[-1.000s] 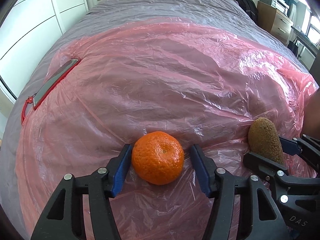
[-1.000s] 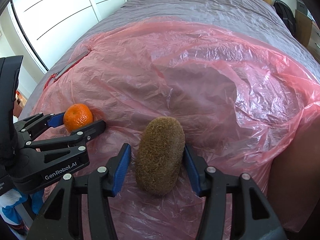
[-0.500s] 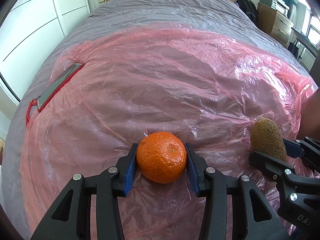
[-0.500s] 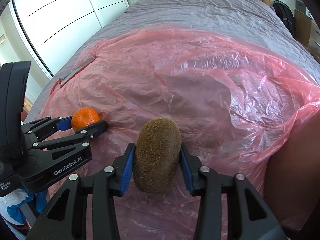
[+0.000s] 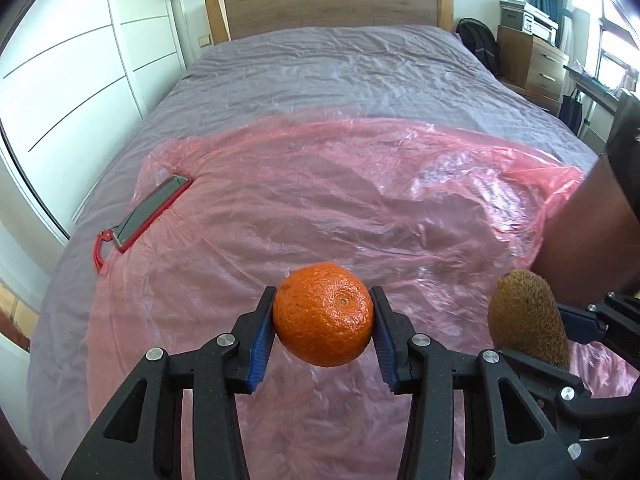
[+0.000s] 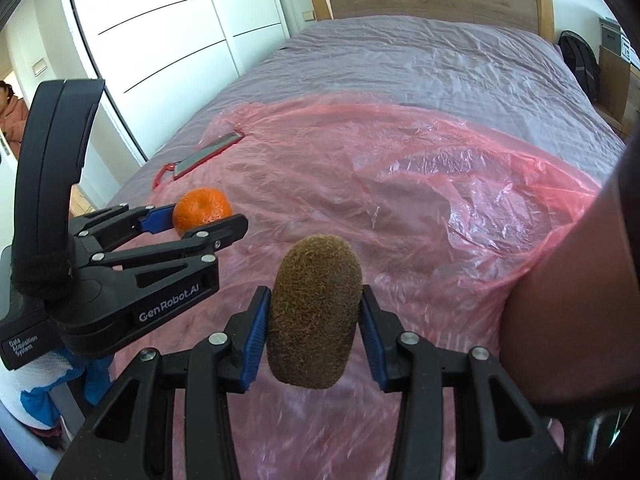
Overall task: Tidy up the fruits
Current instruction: 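Carry the orange and kiwi in both tools over the green tray, then open both tools to drop the orange and kiwi into the tray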
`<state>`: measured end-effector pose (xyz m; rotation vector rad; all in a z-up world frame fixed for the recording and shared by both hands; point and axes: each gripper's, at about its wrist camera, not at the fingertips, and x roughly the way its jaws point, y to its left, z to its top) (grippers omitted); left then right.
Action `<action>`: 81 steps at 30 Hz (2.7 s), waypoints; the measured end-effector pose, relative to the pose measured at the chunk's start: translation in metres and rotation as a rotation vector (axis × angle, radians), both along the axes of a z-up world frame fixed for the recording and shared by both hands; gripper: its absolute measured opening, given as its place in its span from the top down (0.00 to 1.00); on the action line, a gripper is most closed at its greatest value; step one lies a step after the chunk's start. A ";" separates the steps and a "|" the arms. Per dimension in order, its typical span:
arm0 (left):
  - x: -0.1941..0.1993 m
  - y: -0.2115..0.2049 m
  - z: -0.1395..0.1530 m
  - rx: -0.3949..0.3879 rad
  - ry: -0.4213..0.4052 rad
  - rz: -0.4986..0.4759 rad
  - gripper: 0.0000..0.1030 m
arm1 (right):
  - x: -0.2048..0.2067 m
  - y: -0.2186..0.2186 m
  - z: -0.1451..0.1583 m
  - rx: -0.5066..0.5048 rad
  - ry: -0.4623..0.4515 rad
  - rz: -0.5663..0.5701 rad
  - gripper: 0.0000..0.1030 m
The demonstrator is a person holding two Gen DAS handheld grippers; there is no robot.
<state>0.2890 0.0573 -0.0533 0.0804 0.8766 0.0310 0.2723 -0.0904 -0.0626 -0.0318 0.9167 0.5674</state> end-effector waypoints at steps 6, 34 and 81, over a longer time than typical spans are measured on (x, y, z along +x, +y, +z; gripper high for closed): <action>-0.041 -0.022 0.022 -0.021 -0.021 -0.041 0.62 | -0.048 -0.032 0.017 0.011 0.002 0.004 0.48; -0.188 -0.212 0.063 -0.183 0.044 -0.330 0.62 | -0.197 -0.288 0.027 0.071 0.012 -0.333 0.48; -0.018 -0.476 -0.021 -0.010 0.105 -0.567 0.61 | 0.084 -0.505 -0.047 -0.172 0.049 -0.604 0.48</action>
